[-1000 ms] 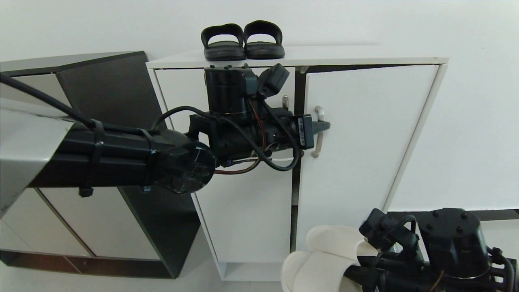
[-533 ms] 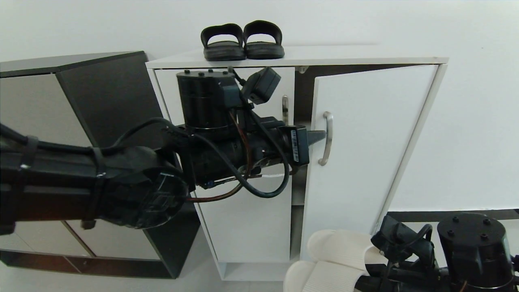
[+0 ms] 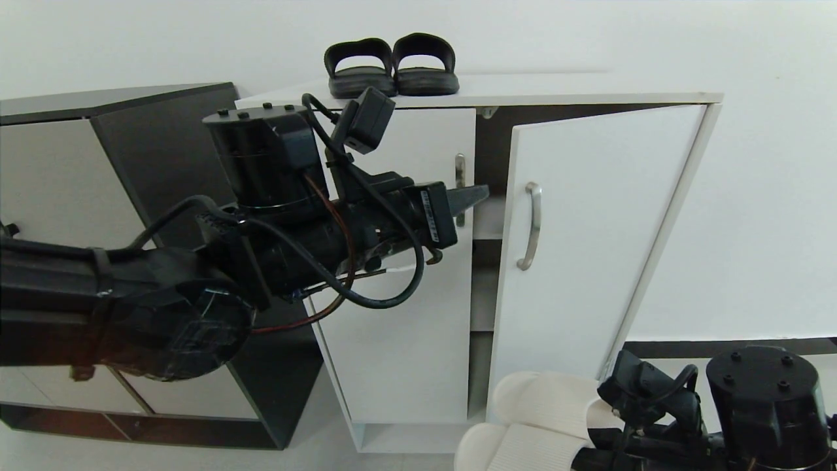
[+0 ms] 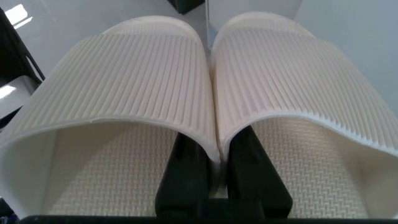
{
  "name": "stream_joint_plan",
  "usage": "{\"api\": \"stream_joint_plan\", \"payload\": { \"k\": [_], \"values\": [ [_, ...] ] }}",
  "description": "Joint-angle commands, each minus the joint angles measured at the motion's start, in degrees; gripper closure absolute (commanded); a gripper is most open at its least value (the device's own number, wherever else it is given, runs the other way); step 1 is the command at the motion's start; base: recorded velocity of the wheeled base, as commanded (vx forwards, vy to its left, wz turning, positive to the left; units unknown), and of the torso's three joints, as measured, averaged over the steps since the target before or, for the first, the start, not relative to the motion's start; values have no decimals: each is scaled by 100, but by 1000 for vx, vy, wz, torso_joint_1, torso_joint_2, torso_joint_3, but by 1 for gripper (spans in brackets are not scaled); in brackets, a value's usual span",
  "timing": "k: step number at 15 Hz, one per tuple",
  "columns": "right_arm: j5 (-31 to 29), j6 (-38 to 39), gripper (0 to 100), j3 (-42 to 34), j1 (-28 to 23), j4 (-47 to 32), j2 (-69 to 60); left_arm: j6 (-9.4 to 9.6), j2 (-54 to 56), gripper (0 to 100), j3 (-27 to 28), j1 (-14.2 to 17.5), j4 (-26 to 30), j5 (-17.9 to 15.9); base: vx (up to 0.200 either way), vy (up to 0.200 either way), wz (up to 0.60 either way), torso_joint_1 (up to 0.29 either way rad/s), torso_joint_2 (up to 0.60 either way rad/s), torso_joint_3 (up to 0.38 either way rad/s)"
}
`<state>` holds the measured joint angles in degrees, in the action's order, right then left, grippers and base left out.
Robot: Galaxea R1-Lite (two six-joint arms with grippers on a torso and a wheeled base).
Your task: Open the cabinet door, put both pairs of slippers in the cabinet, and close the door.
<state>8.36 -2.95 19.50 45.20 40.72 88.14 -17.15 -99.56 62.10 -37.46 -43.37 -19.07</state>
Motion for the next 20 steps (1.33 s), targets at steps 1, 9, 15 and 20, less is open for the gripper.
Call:
{"api": "stream_joint_plan", "payload": {
  "k": [1,9,15,20],
  "values": [
    [-1,-4,100,-8,24,6,2,-51,-433,100,338,99,-110,-1,0,0,0,0,0,0],
    [-10,-4,100,-52,199,-2,2,-78,-1136,100,1481,55,479,-45,0,0,0,0,0,0],
    [43,5,100,-325,577,-11,-139,-43,-890,100,1015,-402,400,-36,-200,0,0,5,3,6],
    [43,23,100,-430,859,15,-253,-25,-890,100,927,-1088,110,-27,-200,0,0,-2,1,7]
  ]
}}
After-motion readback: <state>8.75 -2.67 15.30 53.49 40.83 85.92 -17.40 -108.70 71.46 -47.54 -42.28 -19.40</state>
